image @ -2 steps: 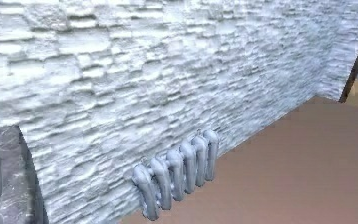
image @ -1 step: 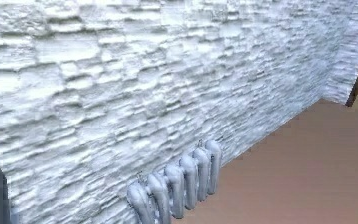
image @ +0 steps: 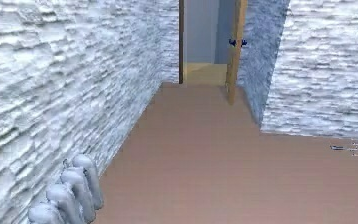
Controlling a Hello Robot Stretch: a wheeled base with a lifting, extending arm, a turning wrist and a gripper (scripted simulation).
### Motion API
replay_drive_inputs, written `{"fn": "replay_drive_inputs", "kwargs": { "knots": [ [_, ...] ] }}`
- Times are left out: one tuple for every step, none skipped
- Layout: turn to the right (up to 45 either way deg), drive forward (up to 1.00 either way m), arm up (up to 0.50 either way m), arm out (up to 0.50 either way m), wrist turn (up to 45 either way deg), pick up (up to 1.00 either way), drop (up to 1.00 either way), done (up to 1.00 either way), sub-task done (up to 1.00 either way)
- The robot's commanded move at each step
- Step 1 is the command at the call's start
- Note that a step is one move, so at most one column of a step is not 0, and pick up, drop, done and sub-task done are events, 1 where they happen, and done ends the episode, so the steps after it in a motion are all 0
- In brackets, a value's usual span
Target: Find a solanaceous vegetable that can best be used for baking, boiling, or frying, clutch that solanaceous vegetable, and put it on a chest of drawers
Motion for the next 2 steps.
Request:
{"fn": "replay_drive_inputs", "kwargs": {
  "knots": [
    [0.0, 1.00, 0.00, 0.00, 0.0, 0.00, 0.00, 0.00, 0.00],
    [0.0, 1.00, 0.00, 0.00, 0.0, 0.00, 0.00, 0.00, 0.00]
  ]
}}
